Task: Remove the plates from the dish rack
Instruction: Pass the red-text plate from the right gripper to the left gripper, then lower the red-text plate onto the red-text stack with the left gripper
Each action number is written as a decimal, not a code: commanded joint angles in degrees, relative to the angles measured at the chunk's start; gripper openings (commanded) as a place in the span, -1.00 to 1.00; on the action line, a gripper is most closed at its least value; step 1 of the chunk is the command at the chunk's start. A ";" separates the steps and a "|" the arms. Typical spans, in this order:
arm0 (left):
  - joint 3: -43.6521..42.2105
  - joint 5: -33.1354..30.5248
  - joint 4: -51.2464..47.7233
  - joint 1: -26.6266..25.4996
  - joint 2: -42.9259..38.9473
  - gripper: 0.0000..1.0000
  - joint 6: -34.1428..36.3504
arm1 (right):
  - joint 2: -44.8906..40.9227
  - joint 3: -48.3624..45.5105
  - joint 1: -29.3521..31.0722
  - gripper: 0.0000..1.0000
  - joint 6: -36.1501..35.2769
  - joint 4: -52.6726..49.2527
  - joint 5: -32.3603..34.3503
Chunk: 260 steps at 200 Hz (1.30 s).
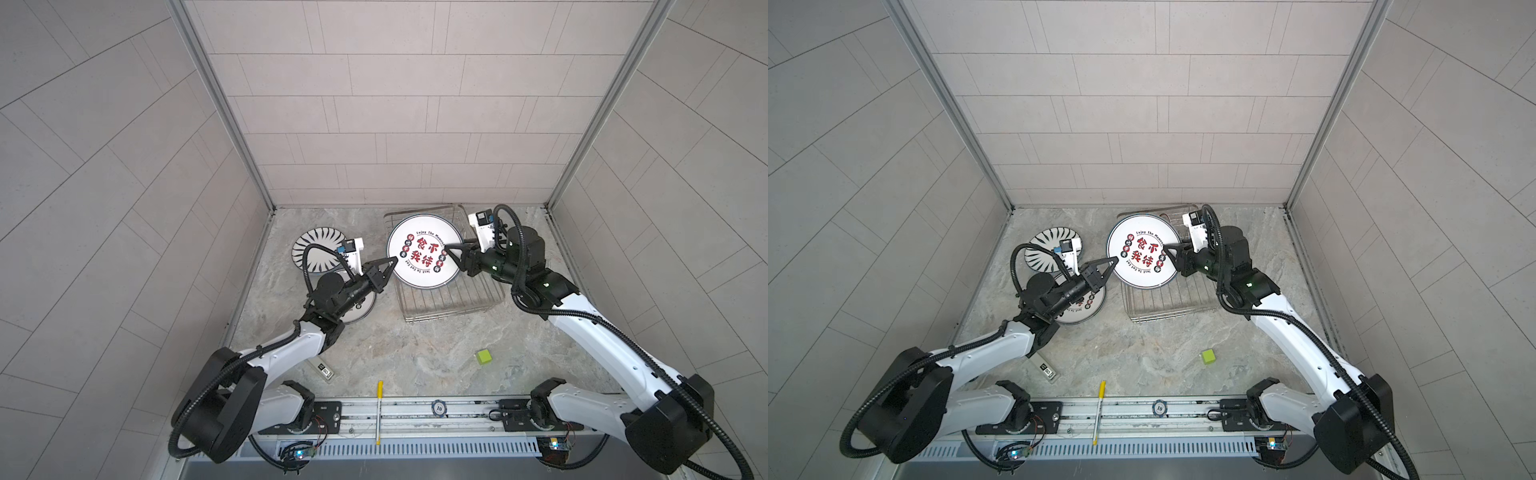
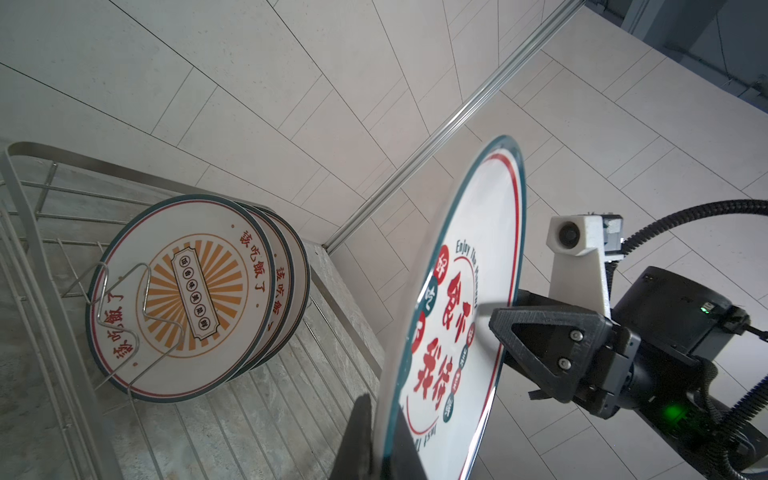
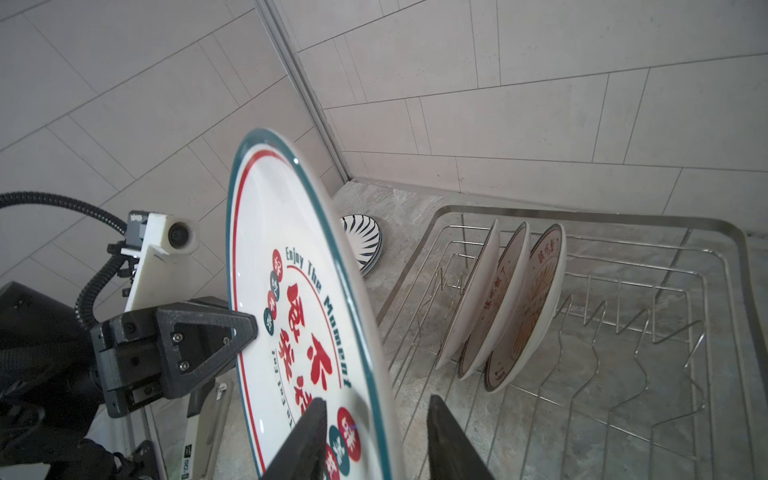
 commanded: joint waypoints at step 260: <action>-5.92 -17.76 -17.12 7.12 -17.24 -1.00 -9.23 | 10.14 8.21 13.86 0.99 -5.72 -2.28 18.08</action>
